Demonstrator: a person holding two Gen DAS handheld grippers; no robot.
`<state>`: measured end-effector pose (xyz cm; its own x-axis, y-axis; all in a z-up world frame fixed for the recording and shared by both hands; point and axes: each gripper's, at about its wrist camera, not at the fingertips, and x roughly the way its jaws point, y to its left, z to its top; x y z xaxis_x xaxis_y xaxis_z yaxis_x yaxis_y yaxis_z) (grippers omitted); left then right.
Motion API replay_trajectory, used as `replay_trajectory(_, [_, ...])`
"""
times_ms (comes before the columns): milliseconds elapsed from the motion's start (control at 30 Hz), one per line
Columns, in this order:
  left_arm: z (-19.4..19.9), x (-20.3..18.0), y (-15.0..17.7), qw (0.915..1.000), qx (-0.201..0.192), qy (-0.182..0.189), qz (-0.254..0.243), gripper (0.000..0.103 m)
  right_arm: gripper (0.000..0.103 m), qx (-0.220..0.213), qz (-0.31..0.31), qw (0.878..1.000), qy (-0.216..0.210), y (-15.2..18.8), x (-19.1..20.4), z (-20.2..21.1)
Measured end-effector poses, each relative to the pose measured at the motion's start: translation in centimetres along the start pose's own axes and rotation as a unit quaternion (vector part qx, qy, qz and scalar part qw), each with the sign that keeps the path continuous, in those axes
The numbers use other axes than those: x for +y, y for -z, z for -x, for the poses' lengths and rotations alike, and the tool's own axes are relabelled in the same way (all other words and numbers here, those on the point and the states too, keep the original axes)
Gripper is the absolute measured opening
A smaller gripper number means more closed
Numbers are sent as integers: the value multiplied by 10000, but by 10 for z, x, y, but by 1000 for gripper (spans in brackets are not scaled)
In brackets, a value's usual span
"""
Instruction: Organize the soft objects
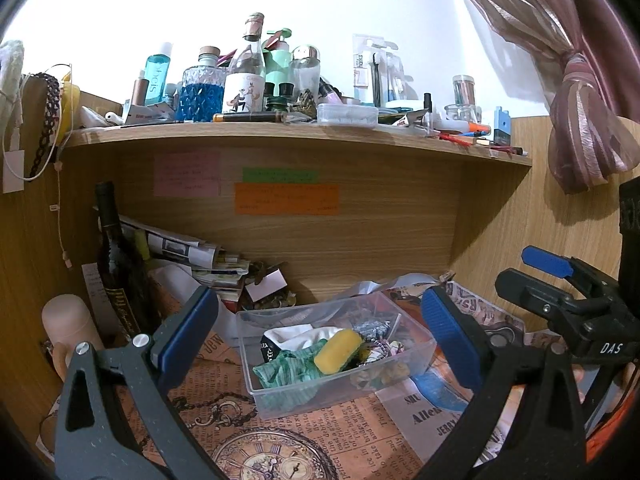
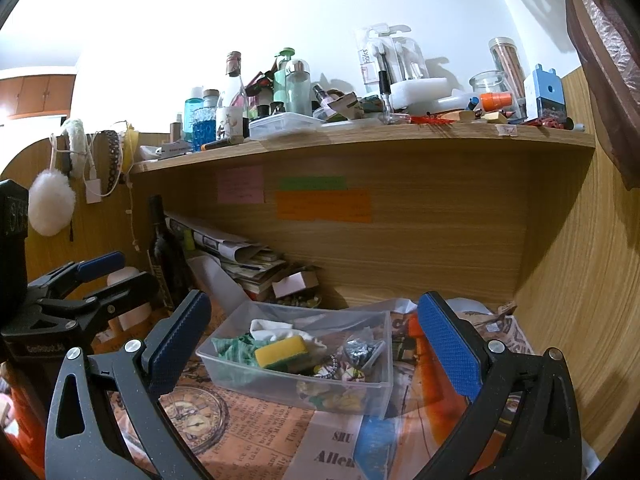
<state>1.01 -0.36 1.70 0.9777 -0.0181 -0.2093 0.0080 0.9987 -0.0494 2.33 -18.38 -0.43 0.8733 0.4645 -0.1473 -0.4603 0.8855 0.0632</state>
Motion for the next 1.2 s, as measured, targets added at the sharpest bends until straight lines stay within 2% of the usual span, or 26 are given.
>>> replay_trajectory(1200, [-2,4,-1,10000,-5,11,29,103,103,65,44,10000,2,2,0,-4])
